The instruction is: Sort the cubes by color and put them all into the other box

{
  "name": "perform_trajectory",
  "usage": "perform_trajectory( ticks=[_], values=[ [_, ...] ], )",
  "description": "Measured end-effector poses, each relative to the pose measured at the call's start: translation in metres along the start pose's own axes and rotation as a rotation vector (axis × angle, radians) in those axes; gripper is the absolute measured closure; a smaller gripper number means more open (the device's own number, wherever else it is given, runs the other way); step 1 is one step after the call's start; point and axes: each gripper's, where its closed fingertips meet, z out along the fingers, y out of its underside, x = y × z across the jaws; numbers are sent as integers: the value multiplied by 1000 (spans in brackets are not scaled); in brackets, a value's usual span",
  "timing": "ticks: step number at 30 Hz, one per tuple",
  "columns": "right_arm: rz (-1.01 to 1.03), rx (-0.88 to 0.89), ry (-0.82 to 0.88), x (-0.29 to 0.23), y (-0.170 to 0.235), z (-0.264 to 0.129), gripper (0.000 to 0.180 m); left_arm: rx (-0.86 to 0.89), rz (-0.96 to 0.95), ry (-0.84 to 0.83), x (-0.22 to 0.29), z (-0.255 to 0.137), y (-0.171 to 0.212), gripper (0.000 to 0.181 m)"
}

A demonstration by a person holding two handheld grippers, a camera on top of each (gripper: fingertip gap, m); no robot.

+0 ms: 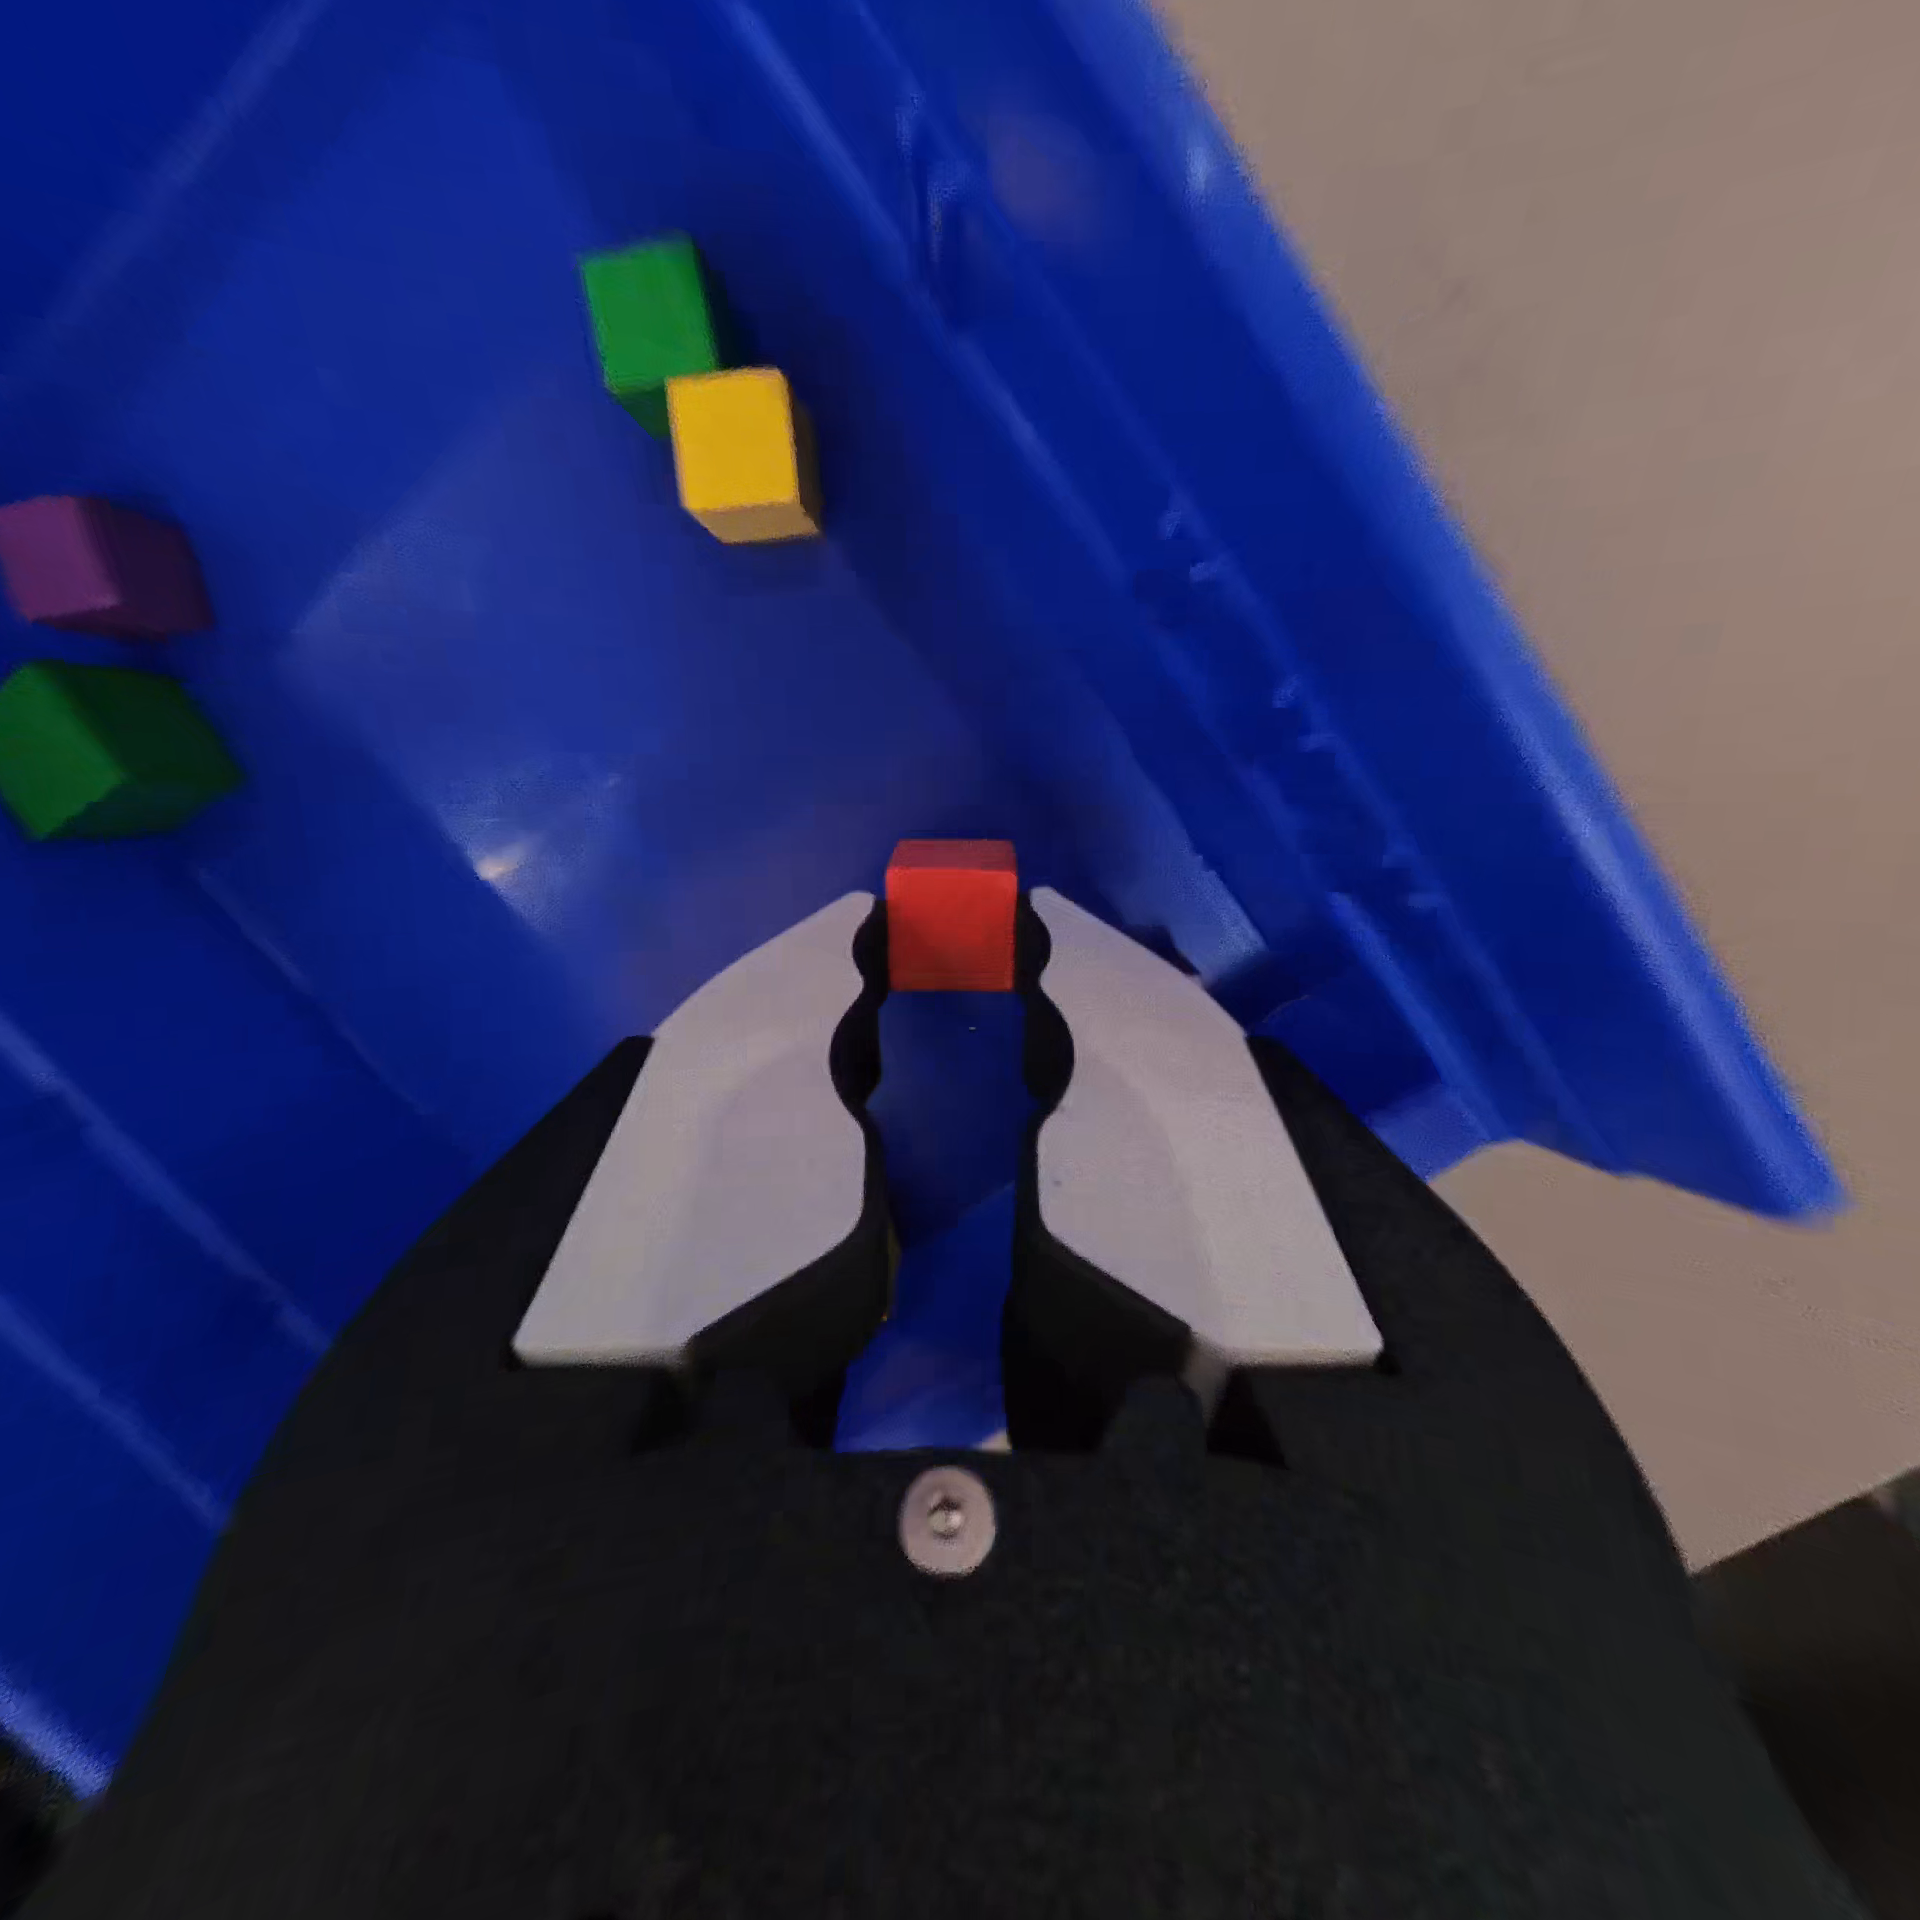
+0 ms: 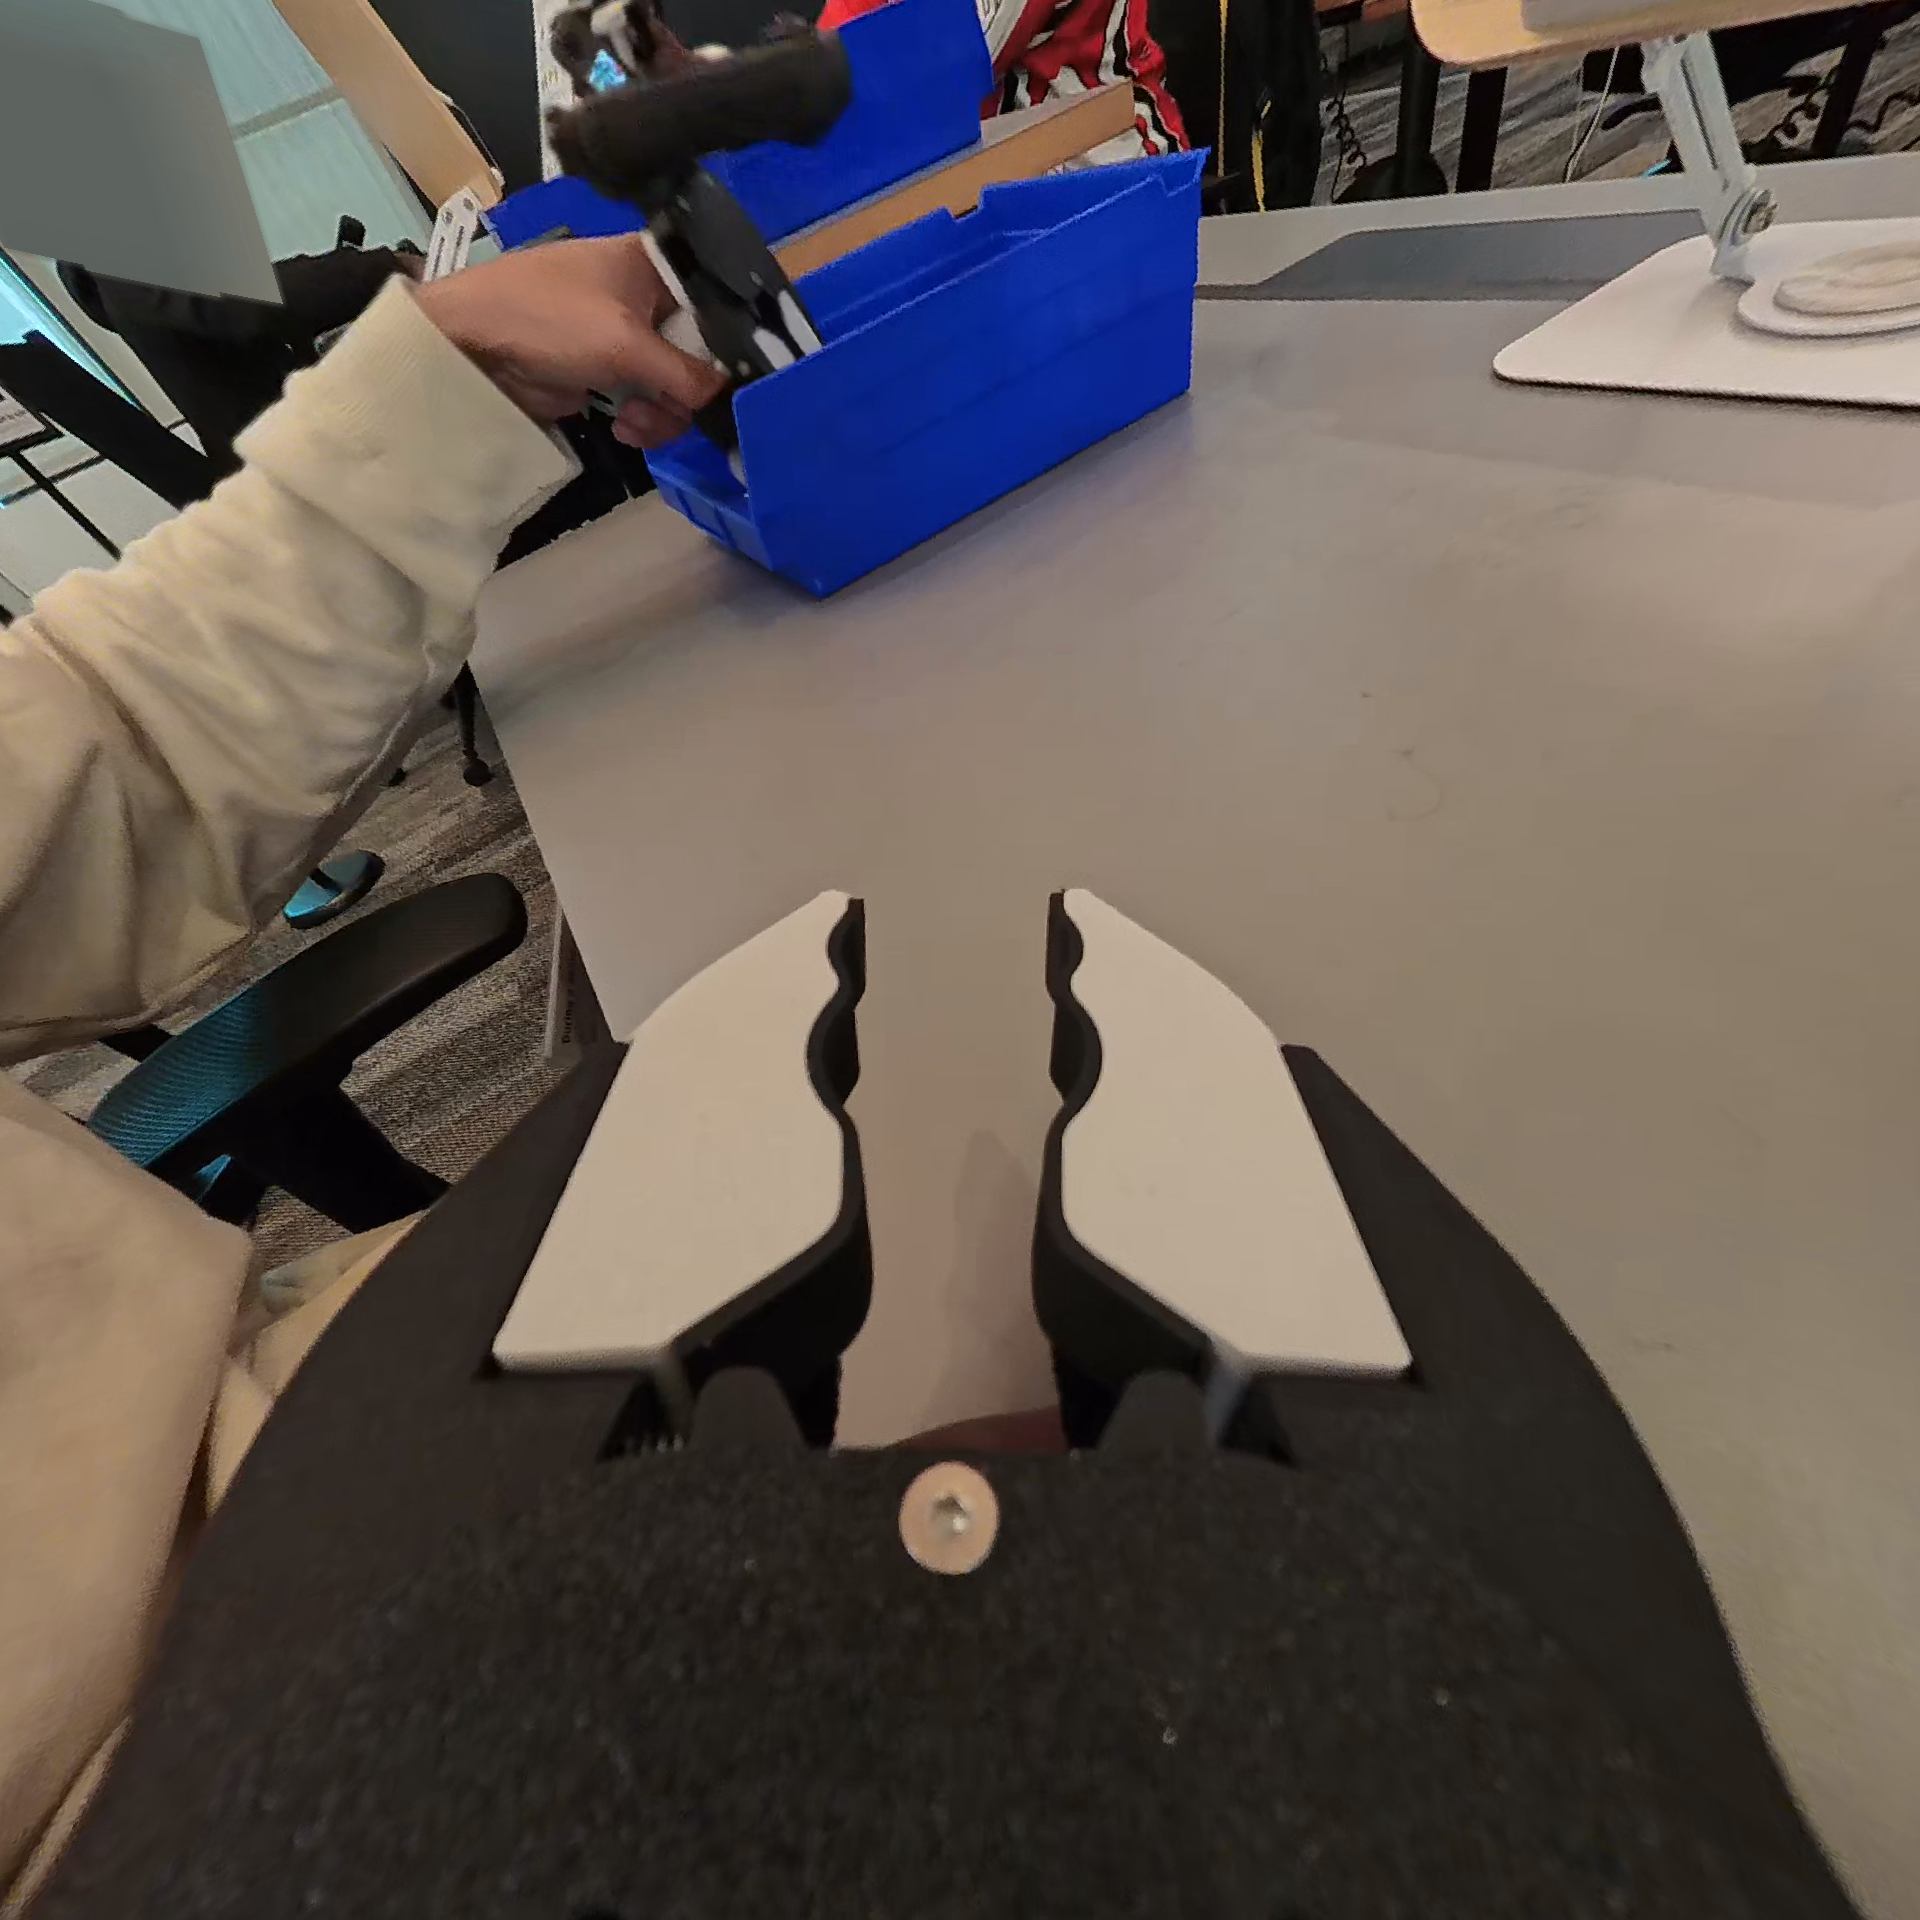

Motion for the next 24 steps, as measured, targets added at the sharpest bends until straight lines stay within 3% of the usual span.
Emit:
perform_trajectory(
  ticks=[7, 13, 19, 22, 24],
  values=[
    [-13, 29, 30, 7, -11, -9, 147, 645, 43, -129, 39, -100, -38, 159],
    [-18, 63, 75, 19, -23, -24, 149, 856, 67, -359, 81, -124, -27, 159],
    [56, 67, 57, 24, -21, -23, 150, 930, 102, -220, 119, -114, -44, 159],
    [182, 58, -40, 20, -28, -12, 147, 1098, 259, 15, 164, -119, -74, 159],
    [335, 29, -198, 7, -41, 2, 142, 1203, 357, 183, 201, -127, -96, 159]
  ],
)
